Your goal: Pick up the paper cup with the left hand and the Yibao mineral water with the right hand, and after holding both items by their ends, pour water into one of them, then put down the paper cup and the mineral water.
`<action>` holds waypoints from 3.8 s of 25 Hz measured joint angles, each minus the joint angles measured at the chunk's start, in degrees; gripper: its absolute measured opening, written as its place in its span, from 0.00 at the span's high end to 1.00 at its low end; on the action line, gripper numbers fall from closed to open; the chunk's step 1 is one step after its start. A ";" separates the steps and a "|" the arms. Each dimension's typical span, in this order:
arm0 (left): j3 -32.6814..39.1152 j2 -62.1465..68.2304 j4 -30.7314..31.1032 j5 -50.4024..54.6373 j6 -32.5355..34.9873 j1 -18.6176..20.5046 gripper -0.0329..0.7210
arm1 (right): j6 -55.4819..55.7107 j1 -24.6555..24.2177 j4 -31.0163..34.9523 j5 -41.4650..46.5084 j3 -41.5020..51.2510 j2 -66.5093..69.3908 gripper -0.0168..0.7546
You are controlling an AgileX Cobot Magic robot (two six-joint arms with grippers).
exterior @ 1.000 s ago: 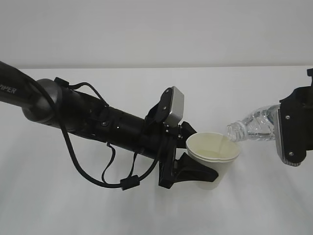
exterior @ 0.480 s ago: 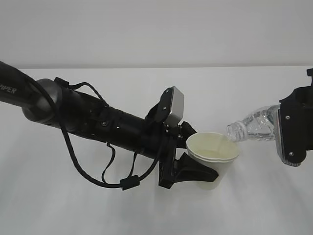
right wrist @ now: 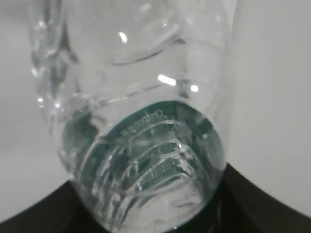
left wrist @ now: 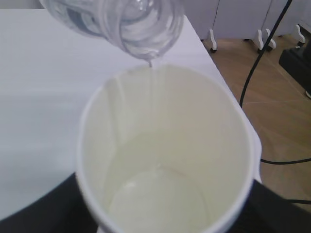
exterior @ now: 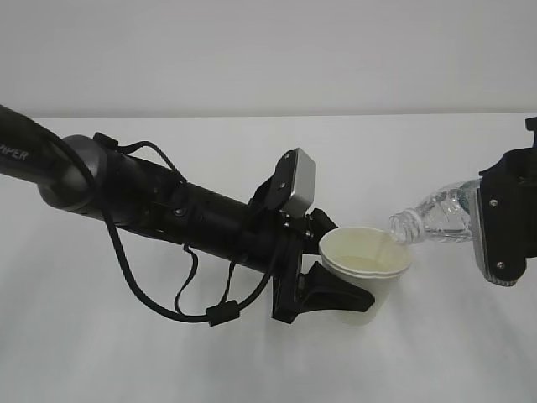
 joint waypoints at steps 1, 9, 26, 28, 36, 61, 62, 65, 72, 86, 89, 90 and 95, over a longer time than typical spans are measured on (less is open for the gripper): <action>0.00 0.00 0.00 0.00 0.00 0.00 0.32 | 0.00 0.00 0.00 0.00 0.00 0.00 0.42; 0.00 0.00 0.00 0.00 0.00 0.00 0.32 | 0.00 0.00 -0.15 0.00 0.00 0.00 0.42; 0.00 0.00 0.00 0.00 0.00 0.00 0.32 | 0.00 0.00 -0.36 0.00 0.00 0.00 0.42; 0.00 0.00 0.00 0.00 0.00 0.00 0.32 | 0.00 0.00 -0.36 0.00 0.00 0.00 0.42; 0.00 0.00 0.00 0.00 0.00 0.00 0.32 | 0.00 0.00 -0.68 0.00 0.00 0.00 0.42; 0.00 0.00 0.00 0.00 0.00 0.00 0.32 | 0.00 0.00 -0.92 0.00 0.00 0.00 0.42; 0.00 0.00 0.00 0.00 0.00 0.00 0.32 | 0.00 0.00 -0.92 0.00 0.00 0.00 0.42; 0.00 0.00 0.00 0.00 0.00 0.00 0.32 | 0.00 0.00 -1.02 0.00 0.00 0.00 0.42; 0.00 0.00 0.00 0.00 0.00 0.00 0.32 | 0.00 0.00 -1.02 0.00 0.00 0.00 0.42; 0.00 0.00 0.00 0.00 0.00 0.00 0.32 | 0.00 0.00 -1.20 0.00 0.00 0.00 0.42; 0.00 0.00 0.00 0.00 0.00 0.00 0.32 | 0.00 0.00 -1.20 0.00 0.00 0.00 0.42; 0.00 0.00 0.00 0.00 0.00 0.00 0.32 | 0.00 0.00 -1.20 0.00 0.00 0.00 0.42; 0.00 0.00 0.00 0.00 0.00 0.00 0.32 | 0.00 0.00 -1.20 0.00 0.00 0.00 0.42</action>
